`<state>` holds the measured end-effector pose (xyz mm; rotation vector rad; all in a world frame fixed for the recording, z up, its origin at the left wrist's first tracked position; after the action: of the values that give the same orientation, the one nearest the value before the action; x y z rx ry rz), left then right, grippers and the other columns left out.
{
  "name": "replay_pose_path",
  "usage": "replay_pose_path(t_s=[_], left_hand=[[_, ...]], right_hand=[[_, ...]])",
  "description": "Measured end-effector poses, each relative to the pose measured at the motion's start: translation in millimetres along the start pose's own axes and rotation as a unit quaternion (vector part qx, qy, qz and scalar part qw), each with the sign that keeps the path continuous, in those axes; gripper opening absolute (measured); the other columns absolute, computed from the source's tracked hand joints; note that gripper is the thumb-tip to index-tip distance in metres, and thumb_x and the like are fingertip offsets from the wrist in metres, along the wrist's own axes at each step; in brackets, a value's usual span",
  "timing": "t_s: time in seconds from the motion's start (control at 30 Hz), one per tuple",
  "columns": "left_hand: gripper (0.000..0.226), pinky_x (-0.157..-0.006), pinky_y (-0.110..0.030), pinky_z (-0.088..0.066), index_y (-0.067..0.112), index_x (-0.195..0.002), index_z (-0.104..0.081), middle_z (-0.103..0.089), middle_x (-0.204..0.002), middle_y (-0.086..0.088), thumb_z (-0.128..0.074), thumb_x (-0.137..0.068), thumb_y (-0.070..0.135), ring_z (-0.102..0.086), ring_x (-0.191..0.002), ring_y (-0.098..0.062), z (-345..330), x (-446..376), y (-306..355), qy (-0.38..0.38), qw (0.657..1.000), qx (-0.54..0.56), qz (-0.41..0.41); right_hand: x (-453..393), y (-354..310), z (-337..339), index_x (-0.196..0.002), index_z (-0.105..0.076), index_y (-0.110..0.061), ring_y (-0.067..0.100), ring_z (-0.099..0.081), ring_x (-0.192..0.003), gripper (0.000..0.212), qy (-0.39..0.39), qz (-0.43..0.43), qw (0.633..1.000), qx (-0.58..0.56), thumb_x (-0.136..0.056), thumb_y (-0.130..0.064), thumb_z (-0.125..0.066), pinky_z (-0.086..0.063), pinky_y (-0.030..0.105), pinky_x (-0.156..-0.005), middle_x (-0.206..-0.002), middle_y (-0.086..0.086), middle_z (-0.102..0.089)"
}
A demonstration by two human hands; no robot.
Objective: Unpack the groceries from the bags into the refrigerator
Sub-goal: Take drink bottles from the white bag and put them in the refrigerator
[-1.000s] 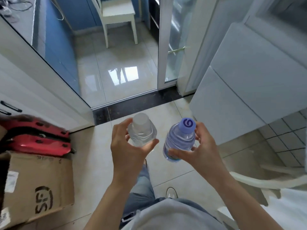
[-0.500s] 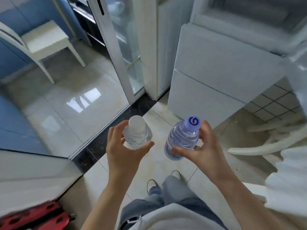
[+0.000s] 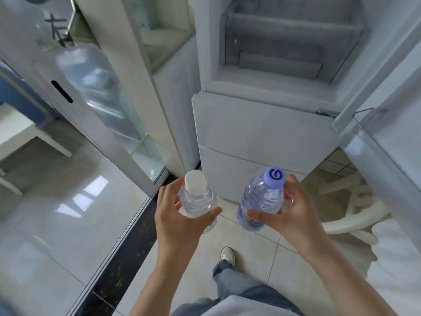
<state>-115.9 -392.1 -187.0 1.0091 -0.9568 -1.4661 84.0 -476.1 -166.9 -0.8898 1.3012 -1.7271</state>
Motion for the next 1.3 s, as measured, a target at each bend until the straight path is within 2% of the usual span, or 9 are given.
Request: replay_pose_path(t_s=[0.2, 0.33, 0.43, 0.63, 0.73, 0.83, 1.03, 1.2, 1.3], left_hand=[[0.071, -0.084, -0.047, -0.056, 0.05, -0.101, -0.056, -0.06, -0.106, 0.008, -0.091, -0.04, 0.041, -0.064, -0.099, -0.021, -54, -87, 44, -0.035, 0.998, 0.03, -0.033], [0.072, -0.081, -0.043, -0.058, 0.043, -0.104, -0.057, -0.062, -0.104, 0.007, -0.092, -0.04, 0.041, -0.066, -0.095, -0.018, -83, -142, 74, -0.06, 0.996, 0.038, -0.059], [0.075, -0.08, -0.041, -0.058, 0.037, -0.109, -0.058, -0.065, -0.108, 0.004, -0.096, -0.045, 0.03, -0.066, -0.096, -0.016, -104, -182, 96, -0.091, 0.992, 0.05, -0.073], [0.077, -0.079, -0.044, -0.059, 0.033, -0.11, -0.057, -0.066, -0.108, 0.0, -0.088, -0.041, 0.043, -0.067, -0.097, -0.018, -142, -255, 141, -0.13, 0.979, 0.101, -0.116], [0.073, -0.078, -0.036, -0.059, 0.032, -0.108, -0.054, -0.065, -0.106, 0.001, -0.092, -0.046, 0.033, -0.066, -0.095, -0.014, -155, -287, 162, -0.153, 0.97, 0.114, -0.15], [0.068, -0.072, -0.021, -0.056, 0.034, -0.102, -0.054, -0.067, -0.1, 0.006, -0.094, -0.051, 0.014, -0.067, -0.09, -0.008, -164, -314, 178, -0.17, 0.959, 0.142, -0.178], [0.071, -0.071, -0.007, -0.047, 0.035, -0.104, -0.053, -0.065, -0.1, 0.015, -0.094, -0.05, 0.013, -0.063, -0.091, 0.005, -184, -365, 218, -0.16, 0.939, 0.176, -0.249], [0.074, -0.084, -0.026, -0.056, 0.026, -0.116, -0.054, -0.063, -0.114, 0.006, -0.093, -0.054, 0.016, -0.062, -0.103, -0.005, -222, -409, 248, -0.202, 0.919, 0.18, -0.285], [0.072, -0.086, -0.035, -0.056, 0.033, -0.115, -0.052, -0.06, -0.116, 0.006, -0.092, -0.057, 0.016, -0.06, -0.105, -0.006, -248, -423, 257, -0.21, 0.914, 0.185, -0.295]], right_hand=[[-78, -32, 29, -0.104, -0.058, -0.037, 0.006, -0.062, -0.097, 0.065, 0.029, 0.042, 0.999, -0.004, -0.055, -0.012, -0.091, -0.052, 0.022, -0.076, -0.103, -0.015, -0.065], [-124, -58, 47, -0.104, -0.057, -0.038, 0.0, -0.06, -0.098, 0.068, 0.08, 0.076, 0.994, -0.006, -0.054, -0.008, -0.09, -0.052, 0.021, -0.078, -0.101, -0.023, -0.064], [-155, -74, 60, -0.104, -0.055, -0.041, -0.002, -0.058, -0.1, 0.07, 0.119, 0.092, 0.989, 0.002, -0.055, -0.006, -0.09, -0.051, 0.02, -0.08, -0.101, -0.027, -0.063], [-208, -100, 81, -0.107, -0.057, -0.035, 0.008, -0.063, -0.098, 0.065, 0.176, 0.118, 0.977, 0.021, -0.056, -0.012, -0.09, -0.051, 0.019, -0.078, -0.103, -0.015, -0.066], [-236, -115, 87, -0.104, -0.058, -0.037, 0.008, -0.064, -0.098, 0.065, 0.21, 0.131, 0.969, 0.017, -0.056, -0.007, -0.089, -0.048, 0.009, -0.072, -0.102, -0.012, -0.067], [-257, -131, 91, -0.101, -0.057, -0.045, 0.007, -0.064, -0.098, 0.066, 0.239, 0.146, 0.96, 0.018, -0.057, -0.006, -0.088, -0.049, 0.011, -0.074, -0.102, -0.015, -0.067], [-302, -164, 95, -0.11, -0.055, -0.037, 0.006, -0.066, -0.094, 0.066, 0.291, 0.187, 0.937, 0.038, -0.061, -0.008, -0.088, -0.052, 0.019, -0.077, -0.103, -0.014, -0.066], [-342, -190, 108, -0.113, -0.053, -0.031, 0.003, -0.065, -0.094, 0.066, 0.329, 0.226, 0.914, 0.074, -0.061, -0.014, -0.09, -0.049, 0.012, -0.077, -0.101, -0.016, -0.065], [-365, -197, 115, -0.111, -0.053, -0.029, -0.001, -0.065, -0.092, 0.064, 0.34, 0.225, 0.908, 0.095, -0.061, -0.013, -0.089, -0.046, 0.009, -0.075, -0.099, -0.016, -0.065]])
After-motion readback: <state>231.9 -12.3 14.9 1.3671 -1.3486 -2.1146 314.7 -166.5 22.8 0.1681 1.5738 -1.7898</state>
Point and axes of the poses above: each hand's wrist, its own x-axis away from the middle knuckle, its own z-axis out of the back of the hand, y = z × x, the point moved 1 cm from there along -x, towards the middle knuckle
